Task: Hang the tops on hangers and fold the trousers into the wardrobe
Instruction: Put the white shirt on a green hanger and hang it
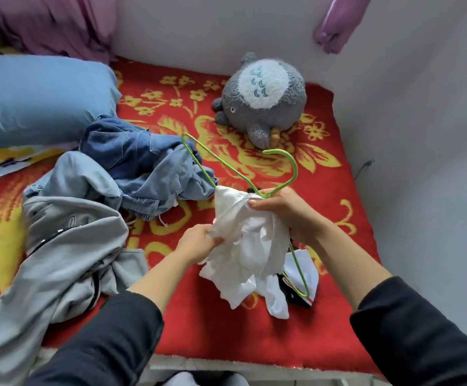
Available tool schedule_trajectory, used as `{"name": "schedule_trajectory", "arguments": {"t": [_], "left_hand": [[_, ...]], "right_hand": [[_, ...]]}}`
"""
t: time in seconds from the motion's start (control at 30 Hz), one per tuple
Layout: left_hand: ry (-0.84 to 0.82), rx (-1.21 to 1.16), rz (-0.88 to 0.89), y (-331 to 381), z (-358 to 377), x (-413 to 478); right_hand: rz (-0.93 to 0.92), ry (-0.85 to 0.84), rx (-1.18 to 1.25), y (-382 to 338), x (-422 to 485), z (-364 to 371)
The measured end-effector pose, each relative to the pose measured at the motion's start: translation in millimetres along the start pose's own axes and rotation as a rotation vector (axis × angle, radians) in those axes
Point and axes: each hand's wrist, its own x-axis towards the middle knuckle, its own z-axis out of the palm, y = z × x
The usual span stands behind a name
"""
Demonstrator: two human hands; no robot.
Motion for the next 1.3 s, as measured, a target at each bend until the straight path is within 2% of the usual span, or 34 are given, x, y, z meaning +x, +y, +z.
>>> {"name": "schedule_trajectory", "arguments": {"t": [0.07,0.13,0.23,0.33,0.47,0.57,0.7,0.73,0.8,0.87,0.97,1.07,1.17,1.3], "left_hand": [[0.009,-0.045,0.007,8.8,-15.5,1.1],[0.112,-0.064,0.030,22.1,-43.3,4.6],[0.280,-0.231,0.052,49.4,-101.0,11.7],[0.342,-0.477,0.185,90.2,-161.4,9.4],[0.481,-0.475,0.379,142.2,-213.1,-9.2],[0.380,-0.390,0.535,174.2,-246.6,-33.6],[0.091,-0.087,0.512,194.3,-301.2,-62.1],[0.105,-0.042,0.481,195.3,-311.5,-64.8],[0.292,0.016,0.414,192.6,-322.6,-62.3],[0.431,-0.055,0.384,185.2,-321.2,-56.3],[0.469,-0.228,0.377,178.4,-306.8,-47.7],[0.503,-0.319,0.295,179.1,-293.6,-39.1],[0.460,-0.268,0.200,178.4,-284.0,-30.5],[0.511,-0.108,0.096,168.1,-274.9,-13.9]], "right_hand": [[-0.049,0.051,-0.020,-28.2,-7.3,-16.9],[-0.106,0.034,-0.049,-55.6,-14.0,-36.6],[-0.101,0.031,-0.313,-86.6,-22.5,-60.2],[-0.094,0.230,-0.675,-106.9,-22.8,-71.5],[-0.185,0.492,-0.801,-139.2,-22.9,-73.7],[-0.301,0.624,-0.656,-171.7,-30.3,-83.3],[-0.480,0.762,-0.442,-212.0,-43.7,-94.2],[-0.508,0.769,-0.441,-215.7,-44.1,-95.5],[-0.515,0.795,-0.495,-215.2,-40.7,-97.4],[-0.504,0.804,-0.489,-207.1,-33.4,-99.7],[-0.485,0.756,-0.446,-191.9,-23.4,-101.2],[-0.456,0.610,-0.348,-176.4,-17.6,-94.5],[-0.447,0.461,-0.166,-161.8,-15.0,-88.8],[-0.487,0.417,-0.039,-136.9,-16.2,-89.6]]}}
